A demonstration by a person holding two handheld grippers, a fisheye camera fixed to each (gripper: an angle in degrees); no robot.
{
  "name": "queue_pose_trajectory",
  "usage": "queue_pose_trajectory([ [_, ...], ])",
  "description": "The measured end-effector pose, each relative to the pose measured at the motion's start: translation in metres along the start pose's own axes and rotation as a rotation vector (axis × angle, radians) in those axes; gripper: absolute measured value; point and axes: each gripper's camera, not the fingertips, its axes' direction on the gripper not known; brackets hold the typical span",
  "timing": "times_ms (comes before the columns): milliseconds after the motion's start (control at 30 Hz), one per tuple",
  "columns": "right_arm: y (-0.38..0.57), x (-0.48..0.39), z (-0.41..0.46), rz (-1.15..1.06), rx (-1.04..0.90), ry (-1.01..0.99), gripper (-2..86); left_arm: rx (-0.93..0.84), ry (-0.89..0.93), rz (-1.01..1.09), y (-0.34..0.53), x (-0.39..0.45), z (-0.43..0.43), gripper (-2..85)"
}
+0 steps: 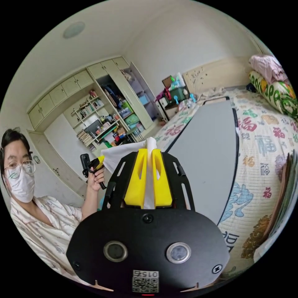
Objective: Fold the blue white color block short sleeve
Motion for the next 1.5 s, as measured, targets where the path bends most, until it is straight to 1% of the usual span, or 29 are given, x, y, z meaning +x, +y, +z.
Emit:
queue_pose_trajectory([
  [67,0.01,-0.038,-0.056,-0.051,0.084,0.03,2.0,0.006,0.033,0.079,-0.076,0.042,0.018,0.0],
  [100,0.013,-0.047,-0.069,-0.064,0.105,0.04,2.0,0.005,0.04,0.096,-0.094,0.052,0.024,0.0],
  [167,0.029,-0.08,-0.119,-0.098,0.179,0.088,1.9,-0.004,0.072,0.154,-0.159,0.088,0.051,0.0],
  [400,0.08,-0.146,-0.219,-0.149,0.311,0.285,1.8,-0.035,0.218,0.204,-0.303,0.155,0.15,0.0],
  [467,0.093,-0.166,-0.25,-0.159,0.363,0.373,1.8,-0.048,0.272,0.23,-0.359,0.18,0.194,0.0],
  [600,0.099,-0.195,-0.292,-0.194,0.397,0.55,1.8,-0.067,0.35,0.265,-0.451,0.221,0.271,-0.1],
  [667,0.096,-0.202,-0.317,-0.21,0.42,0.672,1.8,-0.072,0.402,0.286,-0.512,0.248,0.331,-0.1],
  [733,0.09,-0.198,-0.333,-0.202,0.436,0.736,1.8,-0.058,0.394,0.312,-0.554,0.268,0.378,-0.1],
  [800,0.08,-0.186,-0.345,-0.176,0.458,0.78,1.8,-0.046,0.367,0.326,-0.592,0.285,0.427,0.0],
  [867,0.06,-0.155,-0.351,-0.139,0.468,0.884,1.9,-0.048,0.357,0.337,-0.643,0.3,0.495,0.0],
  [900,0.054,-0.145,-0.35,-0.129,0.463,0.915,1.9,-0.055,0.336,0.352,-0.654,0.304,0.513,0.0],
  [967,0.027,-0.084,-0.341,-0.051,0.418,1.007,2.1,-0.116,0.219,0.391,-0.693,0.309,0.603,0.0],
  [1000,0.02,-0.065,-0.337,-0.031,0.402,1.026,2.1,-0.134,0.198,0.387,-0.7,0.306,0.628,0.0],
  [1067,-0.003,0.017,-0.319,0.041,0.304,1.085,2.2,-0.197,0.135,0.342,-0.721,0.282,0.72,0.0],
  [1100,-0.007,0.036,-0.316,0.059,0.284,1.085,2.2,-0.218,0.115,0.332,-0.726,0.276,0.742,0.0],
  [1167,-0.021,0.103,-0.307,0.162,0.234,1.058,2.3,-0.283,0.047,0.317,-0.746,0.256,0.817,0.0],
  [1300,-0.031,0.182,-0.293,0.281,0.187,1.033,2.5,-0.34,-0.002,0.284,-0.784,0.227,0.9,0.1],
  [1367,-0.032,0.228,-0.278,0.345,0.119,1.065,2.6,-0.405,-0.008,0.245,-0.8,0.208,0.952,0.2],
  [1433,-0.029,0.256,-0.263,0.373,0.064,1.108,2.8,-0.446,-0.033,0.247,-0.803,0.205,0.983,0.3],
  [1500,-0.023,0.271,-0.248,0.352,0.03,1.171,3.1,-0.469,-0.062,0.265,-0.797,0.21,1.005,0.5],
])
